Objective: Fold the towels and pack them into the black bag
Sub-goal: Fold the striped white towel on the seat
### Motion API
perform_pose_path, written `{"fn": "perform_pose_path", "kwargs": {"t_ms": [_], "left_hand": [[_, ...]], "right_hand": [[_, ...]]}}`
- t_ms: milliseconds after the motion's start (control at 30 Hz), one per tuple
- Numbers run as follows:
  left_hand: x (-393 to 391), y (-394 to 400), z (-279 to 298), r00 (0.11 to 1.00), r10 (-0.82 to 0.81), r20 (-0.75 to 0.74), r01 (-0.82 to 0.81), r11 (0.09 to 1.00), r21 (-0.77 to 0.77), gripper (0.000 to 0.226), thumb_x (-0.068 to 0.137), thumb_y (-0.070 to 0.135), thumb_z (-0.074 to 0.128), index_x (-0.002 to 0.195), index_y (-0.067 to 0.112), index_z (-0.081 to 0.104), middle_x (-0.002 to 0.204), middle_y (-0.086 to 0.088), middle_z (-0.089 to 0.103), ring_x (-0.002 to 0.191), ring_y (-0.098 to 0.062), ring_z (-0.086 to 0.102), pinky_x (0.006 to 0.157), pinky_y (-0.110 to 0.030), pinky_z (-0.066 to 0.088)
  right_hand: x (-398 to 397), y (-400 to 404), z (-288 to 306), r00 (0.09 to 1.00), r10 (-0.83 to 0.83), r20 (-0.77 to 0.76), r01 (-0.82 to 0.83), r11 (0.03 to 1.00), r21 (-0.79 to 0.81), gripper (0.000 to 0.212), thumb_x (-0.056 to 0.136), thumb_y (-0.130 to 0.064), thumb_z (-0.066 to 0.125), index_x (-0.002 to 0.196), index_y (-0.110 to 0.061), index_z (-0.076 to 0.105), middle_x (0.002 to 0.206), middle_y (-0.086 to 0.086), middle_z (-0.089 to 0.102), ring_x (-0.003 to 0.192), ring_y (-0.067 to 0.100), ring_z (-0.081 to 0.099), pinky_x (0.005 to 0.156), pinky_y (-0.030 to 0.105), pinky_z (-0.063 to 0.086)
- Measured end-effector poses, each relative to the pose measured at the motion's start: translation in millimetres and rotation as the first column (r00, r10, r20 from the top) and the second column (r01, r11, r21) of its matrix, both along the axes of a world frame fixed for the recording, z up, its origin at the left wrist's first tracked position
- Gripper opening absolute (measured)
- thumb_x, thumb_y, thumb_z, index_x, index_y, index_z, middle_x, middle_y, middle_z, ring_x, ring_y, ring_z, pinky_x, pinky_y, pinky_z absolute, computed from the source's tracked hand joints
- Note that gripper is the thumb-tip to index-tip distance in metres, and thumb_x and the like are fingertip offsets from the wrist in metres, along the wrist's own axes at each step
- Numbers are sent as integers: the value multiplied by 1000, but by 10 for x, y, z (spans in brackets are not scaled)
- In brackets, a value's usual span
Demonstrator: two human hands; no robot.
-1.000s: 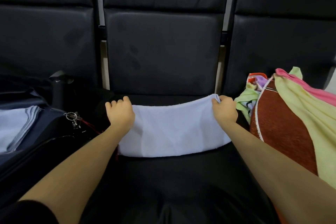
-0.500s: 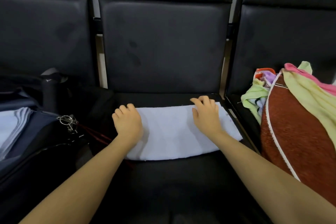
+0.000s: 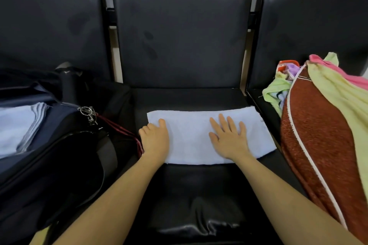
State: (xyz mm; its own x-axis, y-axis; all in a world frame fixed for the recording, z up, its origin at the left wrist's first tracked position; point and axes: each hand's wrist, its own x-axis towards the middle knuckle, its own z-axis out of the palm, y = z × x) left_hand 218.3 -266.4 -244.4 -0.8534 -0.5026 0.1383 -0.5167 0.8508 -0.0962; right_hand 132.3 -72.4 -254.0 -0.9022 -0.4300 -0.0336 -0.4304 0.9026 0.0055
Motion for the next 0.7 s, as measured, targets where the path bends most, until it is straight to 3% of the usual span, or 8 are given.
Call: {"fn": "perform_pose_path", "kwargs": {"t_ms": [100,167,267,333,400,500,567,700], "left_hand": [[81,-6,125,993,-69,-98,73,996,45,36,88,0,43,123,9,37,110,-13,48,55,-14,35,70,-29,36],[147,-8,212,979,-127,-162,113,989,-97,34,81,4,58,113,13,48,99,-8,53,44,-12,16,56,-25,31],[244,8,420,955,-232,-183,172,940,-293,45,39,4,68,82,17,67,69,-5,57,44,-12,-10,40,-19,5],[277,-1,517,898,-351,-266,274,918,-287,46,28,-6,72,72,9,68,61,-10,51,47,-8,-14,48,-14,-9],[360,97,631,914,-311,-261,300,951,-81,40,53,-3,79,90,4,67,79,-15,54,40,-8,5,37,-17,3],[372,198,660,944,-191,-270,258,937,237,30,94,5,47,124,6,52,124,-15,42,72,-25,56,63,-33,49],[371,297,724,933,-190,-306,291,898,330,32,98,10,43,129,8,50,134,-13,37,94,-30,59,80,-36,50],[274,510,760,912,-196,-361,354,821,448,39,100,14,41,139,10,45,142,-12,35,124,-27,45,91,-23,37]], "right_hand": [[66,-14,-9,999,-21,34,21,1000,3,56,100,-48,10,150,-36,-10,159,-2,-16,146,21,-14,113,51,-12],[148,-44,-42,998,-26,59,25,1000,16,56,100,-49,9,150,-35,-12,159,-2,-18,146,22,-16,113,51,-13],[282,-158,-77,992,-19,124,20,1000,-2,59,99,-53,9,150,-35,-14,158,-1,-21,145,23,-18,112,52,-15],[339,-254,-72,984,-11,179,17,999,-28,60,98,-55,10,150,-36,-13,158,-2,-22,145,23,-19,112,53,-15],[380,-327,-59,974,9,225,9,997,-79,59,98,-54,15,151,-38,-7,158,-4,-19,146,22,-16,112,51,-14],[430,-354,-20,972,60,225,17,945,-327,50,100,-45,31,148,-37,23,160,-4,3,146,19,4,115,44,-3],[433,-282,77,984,32,176,59,872,-487,40,99,-36,41,139,-32,43,151,-2,24,136,22,24,111,38,14],[398,42,324,996,-84,27,86,872,-481,26,98,-23,42,116,-14,58,114,6,57,105,26,52,93,36,34]]}}
